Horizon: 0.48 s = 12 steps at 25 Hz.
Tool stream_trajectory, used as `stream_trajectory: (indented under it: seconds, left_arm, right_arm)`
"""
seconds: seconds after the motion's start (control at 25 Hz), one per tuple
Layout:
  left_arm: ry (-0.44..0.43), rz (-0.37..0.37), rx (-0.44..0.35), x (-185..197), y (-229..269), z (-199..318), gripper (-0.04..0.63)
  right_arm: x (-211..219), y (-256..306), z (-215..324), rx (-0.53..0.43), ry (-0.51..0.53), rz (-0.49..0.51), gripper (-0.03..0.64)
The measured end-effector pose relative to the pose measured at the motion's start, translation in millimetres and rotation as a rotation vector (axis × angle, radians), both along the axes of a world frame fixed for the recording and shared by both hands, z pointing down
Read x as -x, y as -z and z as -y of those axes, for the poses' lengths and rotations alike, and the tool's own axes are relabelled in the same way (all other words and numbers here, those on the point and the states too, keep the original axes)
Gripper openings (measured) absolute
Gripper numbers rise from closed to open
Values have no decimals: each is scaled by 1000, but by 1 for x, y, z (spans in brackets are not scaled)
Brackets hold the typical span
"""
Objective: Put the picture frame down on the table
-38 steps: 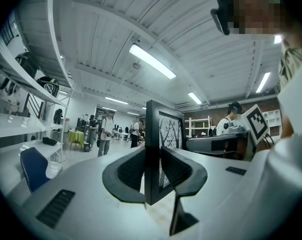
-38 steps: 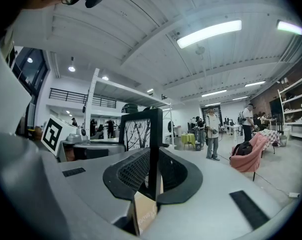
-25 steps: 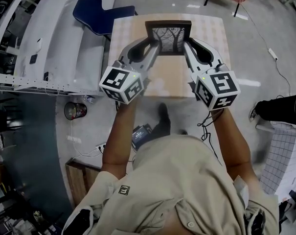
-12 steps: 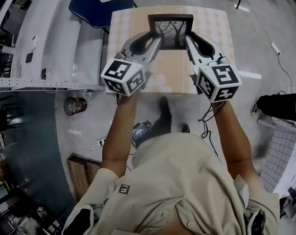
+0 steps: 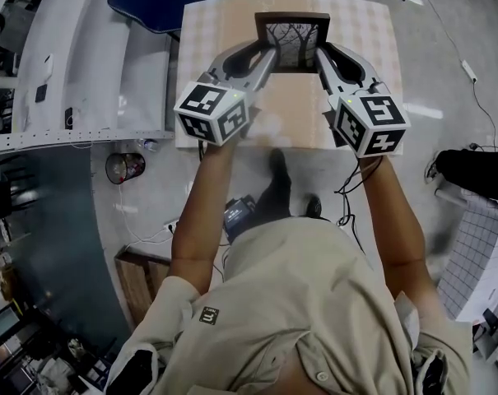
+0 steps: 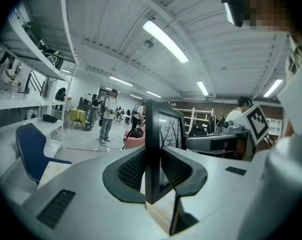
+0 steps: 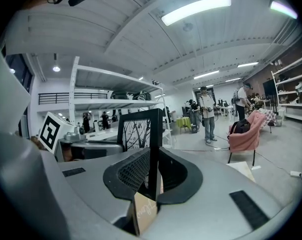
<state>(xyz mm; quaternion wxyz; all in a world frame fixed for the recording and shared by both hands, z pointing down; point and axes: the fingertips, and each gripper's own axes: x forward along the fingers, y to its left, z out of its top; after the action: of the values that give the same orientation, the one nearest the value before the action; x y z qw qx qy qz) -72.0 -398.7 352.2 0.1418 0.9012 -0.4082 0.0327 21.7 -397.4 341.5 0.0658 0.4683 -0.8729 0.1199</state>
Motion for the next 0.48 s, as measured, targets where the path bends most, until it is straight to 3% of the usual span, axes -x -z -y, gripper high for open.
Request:
stream_trajectory:
  seconds: [0.48]
  left_arm:
    - [-9, 6, 85, 2, -48, 11, 94]
  right_arm:
    - [2, -48, 12, 71, -5, 1, 63]
